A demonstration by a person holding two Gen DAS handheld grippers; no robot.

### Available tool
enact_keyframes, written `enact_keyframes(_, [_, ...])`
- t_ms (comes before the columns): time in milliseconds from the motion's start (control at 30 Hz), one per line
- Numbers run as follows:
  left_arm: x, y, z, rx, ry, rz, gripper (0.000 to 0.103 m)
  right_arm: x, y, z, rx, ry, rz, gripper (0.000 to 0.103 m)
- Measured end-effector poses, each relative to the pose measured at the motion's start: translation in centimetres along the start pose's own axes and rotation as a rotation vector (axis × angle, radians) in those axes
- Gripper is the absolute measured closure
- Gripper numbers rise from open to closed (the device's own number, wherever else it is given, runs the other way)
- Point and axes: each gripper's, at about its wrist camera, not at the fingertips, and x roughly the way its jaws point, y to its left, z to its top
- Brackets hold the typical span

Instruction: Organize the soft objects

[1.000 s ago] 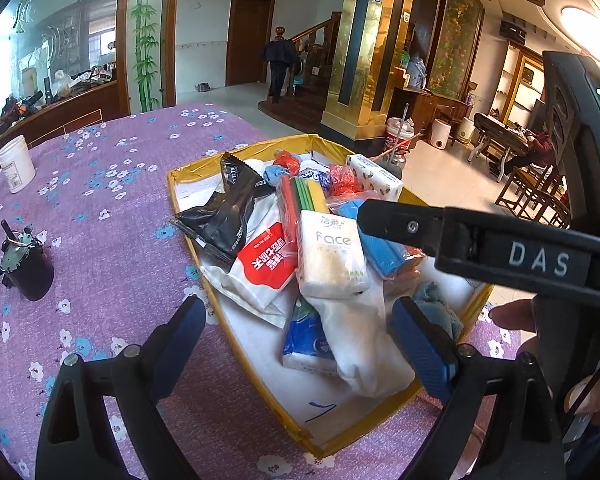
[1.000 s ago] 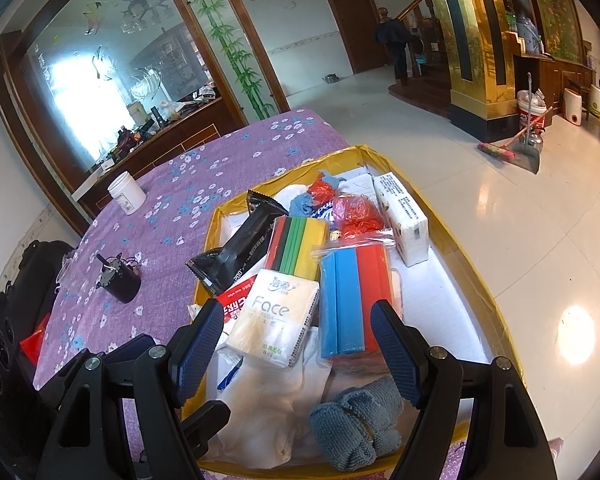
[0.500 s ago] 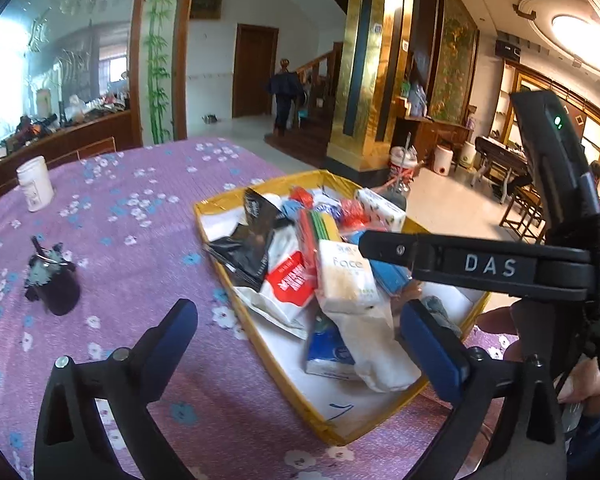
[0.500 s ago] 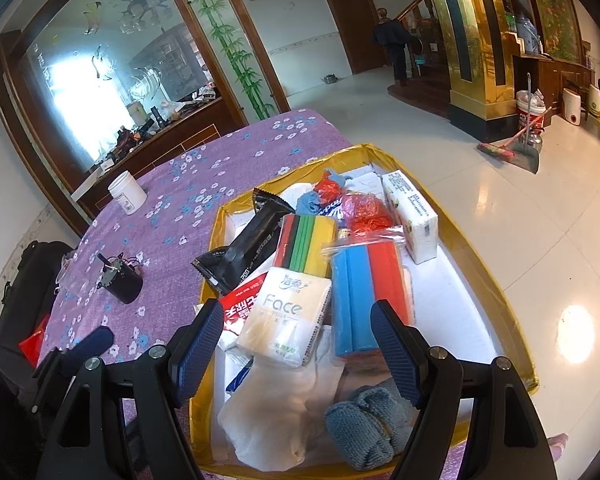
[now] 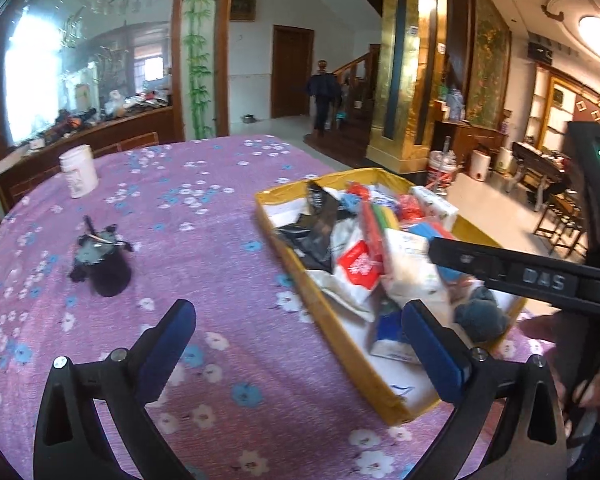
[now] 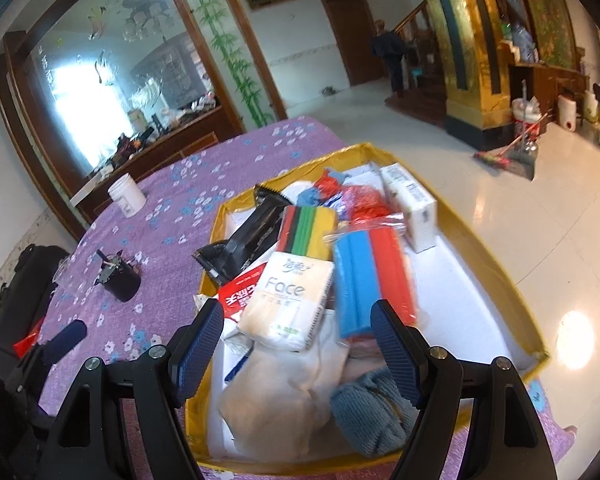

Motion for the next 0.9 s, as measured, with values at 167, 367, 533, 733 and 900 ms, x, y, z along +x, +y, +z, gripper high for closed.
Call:
enact_keyframes(167, [0.2,0.2,-0.6,0.027,0.005,0.073,0.001,-2.0,0.5,-1.7,-0.028,-0.095,-0.034,0.021])
enact_keyframes(367, [1.1,0.3,-1.0,0.040,0.059,0.079,0.001,-2.4,0.9,-3.6,-0.051,-0.129,-0.092,0.016])
enact_keyframes(533, [1.7,0.4,-1.2,0.049,0.082,0.081,0.001,-1.7,1.0,-4.1,-0.052,-0.125,-0.112,0.016])
enact_keyframes(733, [1.7,0.0,-1.3,0.084,0.079,0.141,0.001,-1.5,1.7,-3.9,-0.078,-0.146,-0.123,0.016])
enact_keyframes(900, [1.8,0.0,-1.4,0.094,0.087,0.175,0.001,-1.3,1.8,-3.7,-0.080,-0.144,-0.119,0.016])
